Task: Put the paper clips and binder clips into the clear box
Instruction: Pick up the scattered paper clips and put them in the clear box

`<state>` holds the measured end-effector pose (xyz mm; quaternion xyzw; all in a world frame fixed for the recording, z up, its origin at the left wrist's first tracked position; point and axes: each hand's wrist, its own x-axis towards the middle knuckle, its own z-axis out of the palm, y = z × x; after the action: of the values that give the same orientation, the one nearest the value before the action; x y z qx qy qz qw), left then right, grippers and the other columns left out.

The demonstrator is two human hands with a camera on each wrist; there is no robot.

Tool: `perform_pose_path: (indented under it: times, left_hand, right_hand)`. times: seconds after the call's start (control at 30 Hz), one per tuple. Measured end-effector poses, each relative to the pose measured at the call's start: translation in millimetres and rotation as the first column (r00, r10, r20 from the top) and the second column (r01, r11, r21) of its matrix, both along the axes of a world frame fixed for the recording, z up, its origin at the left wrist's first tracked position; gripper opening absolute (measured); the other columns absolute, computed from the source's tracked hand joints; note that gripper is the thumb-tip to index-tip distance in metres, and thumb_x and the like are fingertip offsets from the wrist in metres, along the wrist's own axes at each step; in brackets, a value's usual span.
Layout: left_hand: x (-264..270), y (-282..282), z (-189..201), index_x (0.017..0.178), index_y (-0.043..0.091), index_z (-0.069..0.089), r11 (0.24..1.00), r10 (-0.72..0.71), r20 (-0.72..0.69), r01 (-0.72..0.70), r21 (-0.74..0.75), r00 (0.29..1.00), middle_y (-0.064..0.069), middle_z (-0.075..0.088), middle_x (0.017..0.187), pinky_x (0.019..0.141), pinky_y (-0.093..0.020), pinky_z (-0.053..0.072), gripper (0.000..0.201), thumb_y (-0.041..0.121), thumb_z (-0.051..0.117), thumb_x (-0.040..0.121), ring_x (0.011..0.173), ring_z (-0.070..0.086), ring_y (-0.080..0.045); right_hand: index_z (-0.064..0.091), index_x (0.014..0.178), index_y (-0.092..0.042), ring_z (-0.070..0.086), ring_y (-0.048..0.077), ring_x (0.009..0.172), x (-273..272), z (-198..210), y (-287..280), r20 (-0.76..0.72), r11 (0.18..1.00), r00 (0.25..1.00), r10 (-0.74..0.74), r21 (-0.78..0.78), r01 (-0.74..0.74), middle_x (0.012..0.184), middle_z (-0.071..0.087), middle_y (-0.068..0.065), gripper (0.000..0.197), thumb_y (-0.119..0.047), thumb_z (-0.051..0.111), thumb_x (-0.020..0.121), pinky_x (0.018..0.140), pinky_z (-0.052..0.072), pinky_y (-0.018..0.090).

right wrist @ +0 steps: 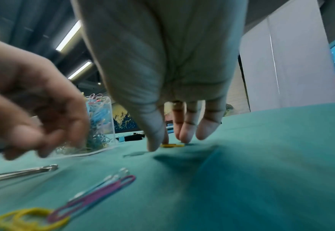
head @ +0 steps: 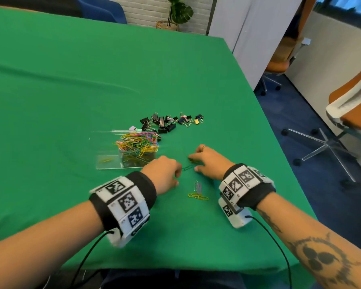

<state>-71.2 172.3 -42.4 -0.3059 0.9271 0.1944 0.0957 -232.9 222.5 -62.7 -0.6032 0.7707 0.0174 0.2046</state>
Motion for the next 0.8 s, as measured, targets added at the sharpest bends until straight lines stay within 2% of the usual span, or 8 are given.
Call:
perform_pose_path:
  times: [0.1,0.23,0.33,0.5,0.57,0.67,0.73,0.8]
  left_hand:
    - [-23,3,-8,0.12,0.008,0.046,0.997,0.053,0.042,-0.05,-0.051,0.998,-0.019,0.056,0.117,0.089,-0.041,0.045,0.031,0.02,0.051,0.091,0.109,0.055,-0.037]
    - [-46,3,-13,0.121,0.004,0.037,0.997,0.072,0.086,-0.069,-0.033,0.994,-0.022,0.055,0.119,0.084,-0.042,0.044,0.03,0.017,0.044,0.095,0.108,0.055,-0.037]
    - [-55,-2,-14,0.121,0.001,0.041,0.997,0.079,0.144,-0.077,-0.022,0.986,-0.022,0.052,0.124,0.089,-0.04,0.044,0.028,0.012,0.042,0.095,0.112,0.053,-0.037]
    - [-51,-6,-9,0.114,-0.001,0.055,0.998,0.045,0.184,-0.053,0.039,0.982,-0.018,0.058,0.12,0.092,-0.035,0.044,0.03,0.019,0.051,0.092,0.112,0.055,-0.033]
    - [-44,-4,-6,0.105,0.003,0.06,0.993,0.021,0.117,-0.034,0.113,0.993,-0.015,0.063,0.109,0.08,-0.029,0.049,0.022,0.018,0.056,0.089,0.102,0.059,-0.03]
    - [-34,6,-5,0.081,0.013,0.058,0.971,-0.024,-0.008,0.025,0.24,1.0,-0.004,0.058,0.075,0.042,-0.013,0.044,0.006,0.011,0.064,0.083,0.064,0.056,-0.023]
    - [-32,13,-8,0.077,0.014,0.057,0.957,-0.052,-0.028,0.058,0.283,0.998,0.002,0.052,0.064,0.036,-0.011,0.04,0.013,0.007,0.068,0.079,0.056,0.052,-0.02]
    - [-33,19,-12,0.078,0.014,0.055,0.954,-0.05,-0.043,0.061,0.294,0.998,0.005,0.049,0.061,0.037,-0.013,0.041,0.018,0.005,0.07,0.075,0.06,0.053,-0.022]
  right_hand:
    - [0.054,0.118,-0.008,0.052,0.03,0.111,-1,-2,0,0.023,0.993,0.995,-0.101,-0.066,0.102,0.123,0.048,0.014,0.035,-0.015,0.061,0.085,0.097,0.043,0.036]
    - [0.061,0.107,-0.003,0.057,0.028,0.107,-2,1,-7,0.077,0.988,0.985,-0.154,0.018,0.153,0.115,0.061,0.015,0.024,-0.012,0.062,0.085,0.093,0.045,0.035]
    - [0.062,0.105,-0.002,0.055,0.023,0.093,-6,2,-6,0.106,0.989,0.983,-0.149,0.028,0.147,0.111,0.064,0.014,0.022,-0.011,0.061,0.085,0.089,0.045,0.033]
    - [0.063,0.103,-0.005,0.05,0.016,0.081,-15,10,16,0.214,0.985,0.968,-0.133,-0.077,0.152,0.084,0.056,0.004,0.023,-0.007,0.066,0.08,0.074,0.036,0.02]
    - [0.061,0.106,-0.006,0.051,0.015,0.078,-18,14,29,0.234,0.988,0.966,-0.113,-0.074,0.134,0.078,0.057,0.002,0.028,-0.007,0.068,0.079,0.072,0.036,0.02]
    - [0.062,0.105,-0.006,0.053,0.001,0.062,-15,12,44,0.25,0.998,0.967,-0.056,-0.022,0.063,0.065,0.056,-0.006,0.03,-0.007,0.07,0.076,0.066,0.039,0.019]
    - [0.062,0.103,-0.006,0.051,-0.012,0.048,-10,7,50,0.273,1.0,0.962,-0.008,0.008,0.006,0.061,0.054,-0.012,0.03,-0.007,0.071,0.075,0.059,0.036,0.008]
    - [0.06,0.099,-0.01,0.05,-0.013,0.047,-4,3,54,0.288,1.0,0.958,0.02,0.005,-0.022,0.061,0.054,-0.012,0.029,-0.008,0.073,0.073,0.057,0.037,0.007]
